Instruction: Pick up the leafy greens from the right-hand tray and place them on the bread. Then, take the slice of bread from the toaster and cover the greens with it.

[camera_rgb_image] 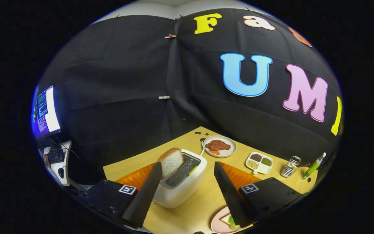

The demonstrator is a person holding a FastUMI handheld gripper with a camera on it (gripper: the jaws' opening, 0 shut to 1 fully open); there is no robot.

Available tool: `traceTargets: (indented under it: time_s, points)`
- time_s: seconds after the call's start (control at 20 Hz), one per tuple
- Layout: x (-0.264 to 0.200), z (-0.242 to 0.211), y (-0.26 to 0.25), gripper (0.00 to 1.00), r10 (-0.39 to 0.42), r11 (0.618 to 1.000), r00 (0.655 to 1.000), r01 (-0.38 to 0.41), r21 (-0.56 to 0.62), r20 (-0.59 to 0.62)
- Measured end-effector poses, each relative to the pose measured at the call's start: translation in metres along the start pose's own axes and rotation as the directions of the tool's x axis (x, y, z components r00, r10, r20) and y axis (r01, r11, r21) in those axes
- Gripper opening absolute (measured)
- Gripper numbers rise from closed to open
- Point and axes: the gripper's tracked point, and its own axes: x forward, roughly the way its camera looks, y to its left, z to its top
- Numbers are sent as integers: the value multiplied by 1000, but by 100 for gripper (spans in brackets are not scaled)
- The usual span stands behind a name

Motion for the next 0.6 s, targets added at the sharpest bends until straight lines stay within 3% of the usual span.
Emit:
traceTargets:
  time_s: [0.3,0.6]
  points:
    - [42,0,42,99,48,998,998,-50,-40,-31]
    - [90,-16,46,98,4,1000,996,-5,-10,-84]
